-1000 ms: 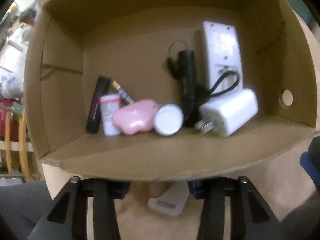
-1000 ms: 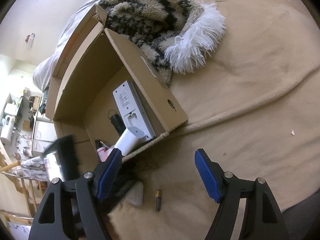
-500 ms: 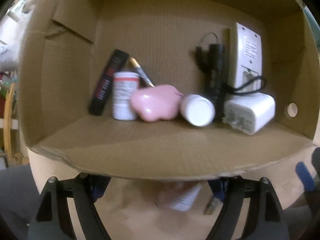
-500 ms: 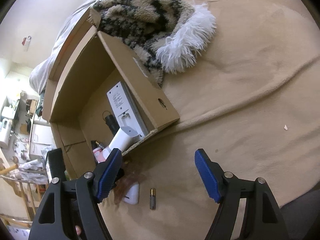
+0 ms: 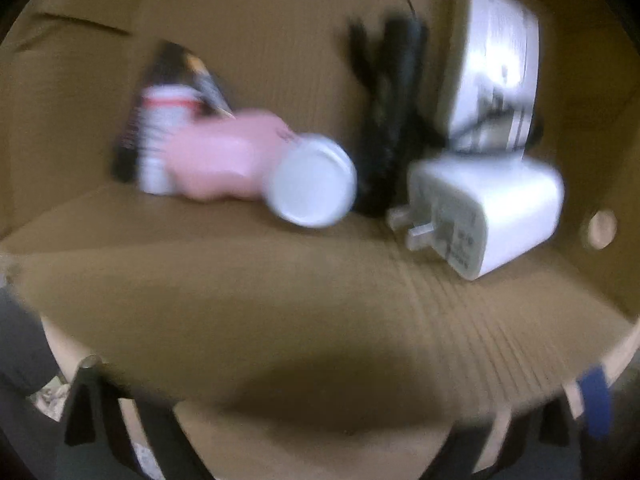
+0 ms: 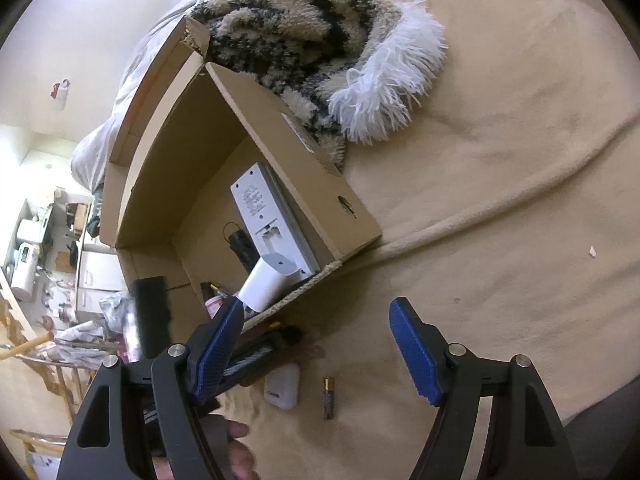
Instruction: Organize rigid objects
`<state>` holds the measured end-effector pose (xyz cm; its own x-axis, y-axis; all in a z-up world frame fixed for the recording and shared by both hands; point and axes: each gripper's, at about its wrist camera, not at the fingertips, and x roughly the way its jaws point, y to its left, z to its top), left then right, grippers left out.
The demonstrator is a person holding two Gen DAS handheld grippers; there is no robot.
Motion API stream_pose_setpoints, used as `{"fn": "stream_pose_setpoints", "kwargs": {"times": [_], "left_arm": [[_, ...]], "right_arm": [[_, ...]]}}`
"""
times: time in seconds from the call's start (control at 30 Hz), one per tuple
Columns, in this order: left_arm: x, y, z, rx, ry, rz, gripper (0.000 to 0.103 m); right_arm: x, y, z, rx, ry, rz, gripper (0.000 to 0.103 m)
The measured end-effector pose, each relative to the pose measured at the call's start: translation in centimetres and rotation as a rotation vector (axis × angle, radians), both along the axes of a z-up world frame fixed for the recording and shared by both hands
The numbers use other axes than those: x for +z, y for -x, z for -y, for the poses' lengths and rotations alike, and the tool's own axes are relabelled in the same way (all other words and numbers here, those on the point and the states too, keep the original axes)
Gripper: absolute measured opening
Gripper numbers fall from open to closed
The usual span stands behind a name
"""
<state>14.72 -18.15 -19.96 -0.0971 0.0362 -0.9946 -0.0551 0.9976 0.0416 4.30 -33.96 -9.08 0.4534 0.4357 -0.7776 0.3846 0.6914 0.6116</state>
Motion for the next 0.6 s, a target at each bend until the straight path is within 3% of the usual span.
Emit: {"fn": "stream_pose_setpoints", "kwargs": {"times": [0.1, 0.23, 0.43, 0.6], "left_arm": [[-0.8, 0.1, 1.5, -0.062, -0.064, 0.018, 0.103], [-2.1, -0.4, 2.9, -0.052, -0.046, 0.006, 0.103], [-1.2, -1.8, 4.1, -0.119, -0.019, -0.03, 0.077], [-0.3, -1.5, 3.7, -0.176, -0.003, -0.043, 0.067]], "right_arm": [[0.0, -0.1, -0.1, 0.007, 0.002, 0.002, 0.08], [-0.1, 0.0, 0.2, -0.004, -0.011, -0.002, 0.08], [0.2, -0.1, 0.0, 0.002, -0.009, 0.01, 0.08], [0.2, -0.1, 0.1, -0.001, 0.003, 0.009, 0.08]]}}
